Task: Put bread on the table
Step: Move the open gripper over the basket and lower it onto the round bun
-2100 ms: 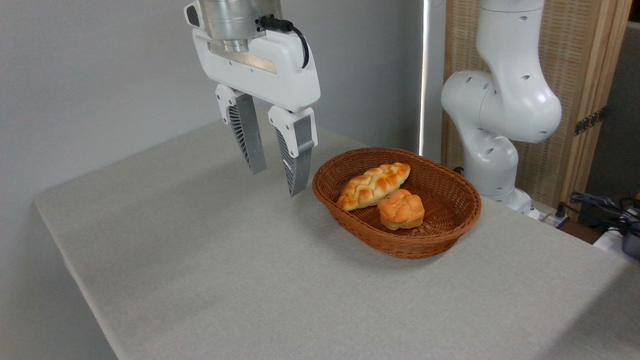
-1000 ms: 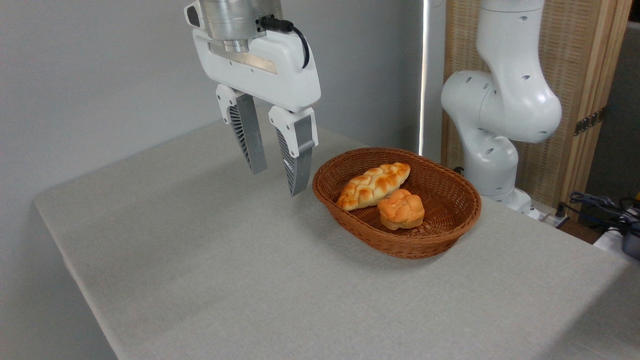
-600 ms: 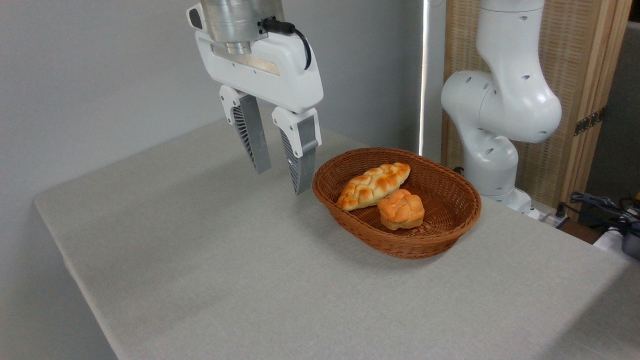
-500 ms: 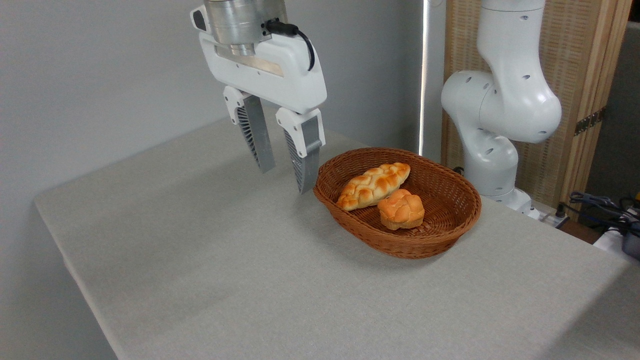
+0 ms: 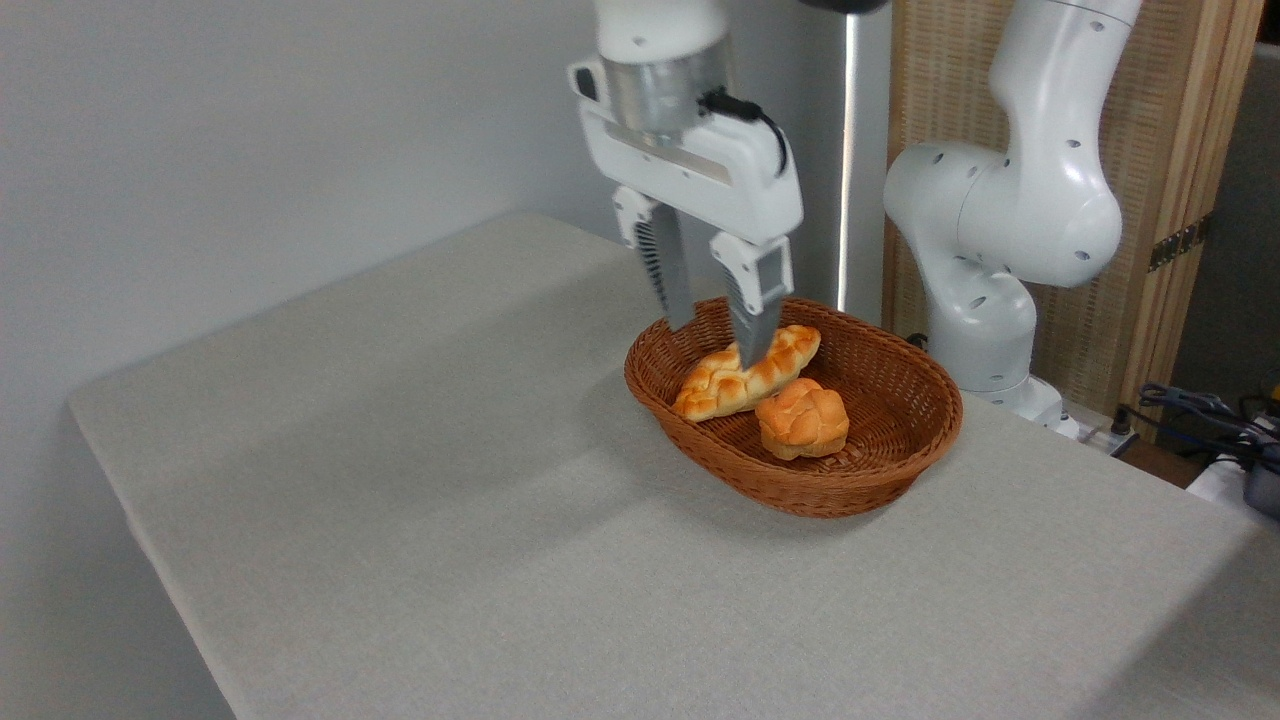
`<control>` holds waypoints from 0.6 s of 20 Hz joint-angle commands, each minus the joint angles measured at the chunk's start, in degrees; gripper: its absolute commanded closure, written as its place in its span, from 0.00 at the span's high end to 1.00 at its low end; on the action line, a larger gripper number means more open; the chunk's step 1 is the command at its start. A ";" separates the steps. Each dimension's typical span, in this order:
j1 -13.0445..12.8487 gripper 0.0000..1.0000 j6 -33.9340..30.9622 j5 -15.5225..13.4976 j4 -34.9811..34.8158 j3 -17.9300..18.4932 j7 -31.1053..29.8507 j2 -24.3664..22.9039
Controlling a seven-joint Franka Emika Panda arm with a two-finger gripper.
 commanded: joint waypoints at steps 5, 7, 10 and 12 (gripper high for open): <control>-0.56 1.00 2.06 4.28 -11.17 2.76 3.72 -2.94; -0.64 1.00 2.32 4.91 -12.15 2.84 3.72 -2.77; -0.65 1.00 2.94 5.00 -13.46 2.84 3.81 -2.59; -0.73 1.00 3.99 5.44 -14.60 2.84 3.81 -2.59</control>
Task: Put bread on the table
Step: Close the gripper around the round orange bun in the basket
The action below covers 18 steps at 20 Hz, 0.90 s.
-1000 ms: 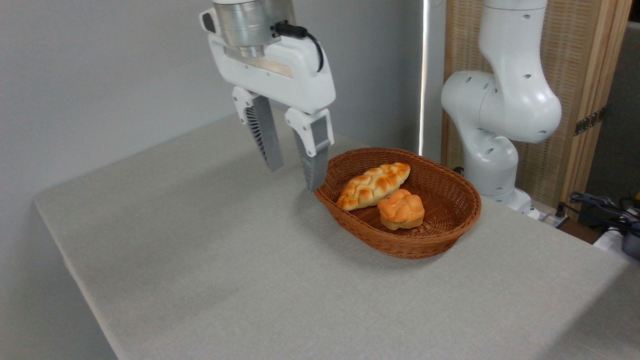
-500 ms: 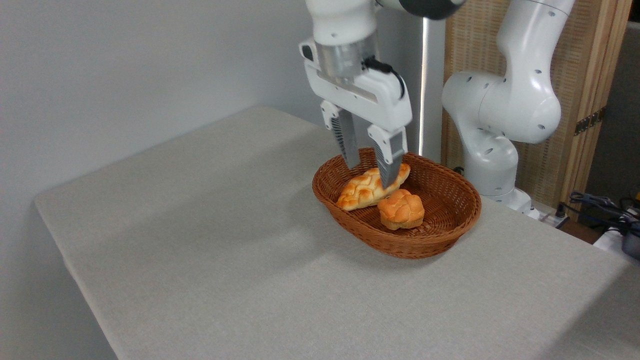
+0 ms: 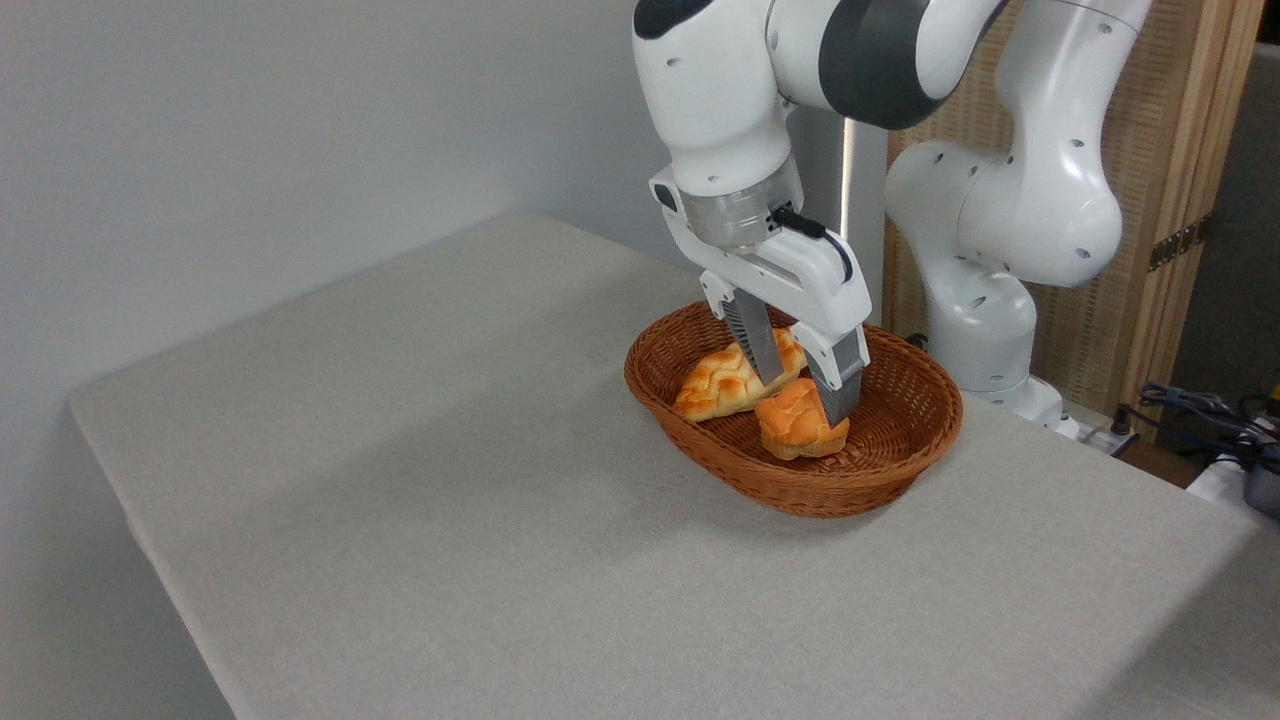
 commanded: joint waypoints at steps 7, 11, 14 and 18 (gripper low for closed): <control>-1.42 1.00 4.68 1.39 -4.67 0.62 0.70 -0.16; -1.42 1.00 5.73 1.39 -5.56 0.62 0.61 -0.07; -1.42 0.92 6.79 1.39 -5.56 0.62 0.70 0.11; -2.13 0.47 7.23 2.53 -5.47 0.62 0.79 0.37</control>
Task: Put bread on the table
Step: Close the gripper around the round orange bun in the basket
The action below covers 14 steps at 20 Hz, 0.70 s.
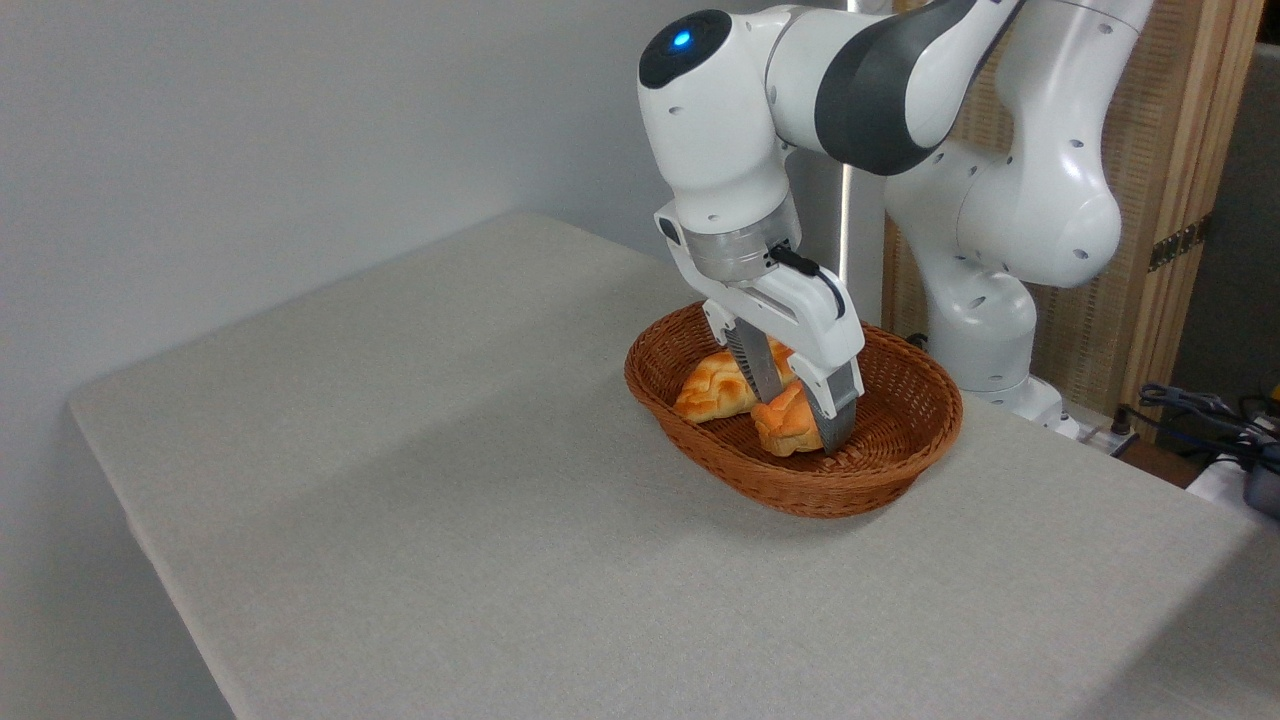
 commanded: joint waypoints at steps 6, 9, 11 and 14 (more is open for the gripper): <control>-1.00 0.32 1.52 2.16 -0.69 0.63 0.82 0.37; -1.18 0.32 1.52 2.16 -0.78 0.63 0.82 0.45; -1.18 0.32 1.52 2.16 -0.78 0.63 0.82 0.54; -1.18 0.32 1.52 2.16 -0.78 0.63 0.91 0.63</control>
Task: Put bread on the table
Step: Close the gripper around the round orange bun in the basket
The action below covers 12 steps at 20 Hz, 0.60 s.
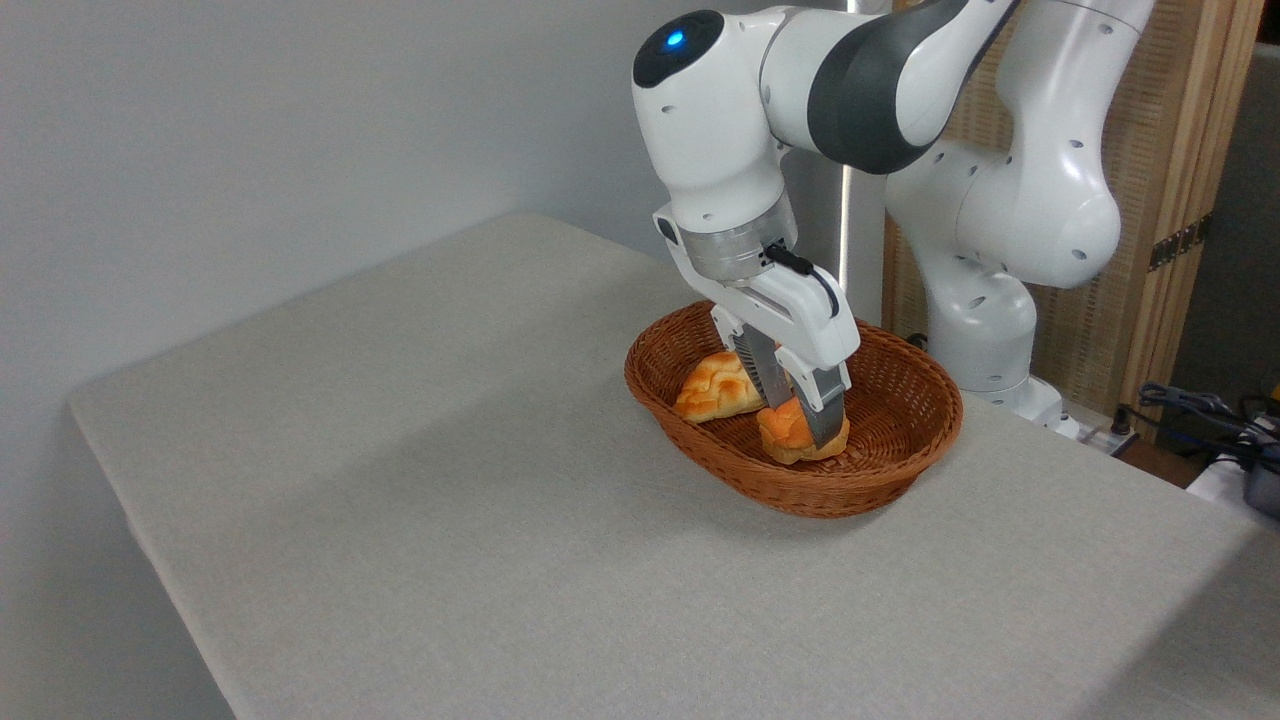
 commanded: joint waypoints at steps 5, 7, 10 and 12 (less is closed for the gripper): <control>-1.30 0.29 1.57 1.34 -1.25 0.89 0.89 0.99; -1.74 0.28 1.57 1.34 -1.25 1.42 0.80 1.08; -2.27 0.22 1.39 1.34 -0.99 1.77 0.89 1.08; -3.23 0.06 0.52 1.42 -0.82 1.77 0.89 1.08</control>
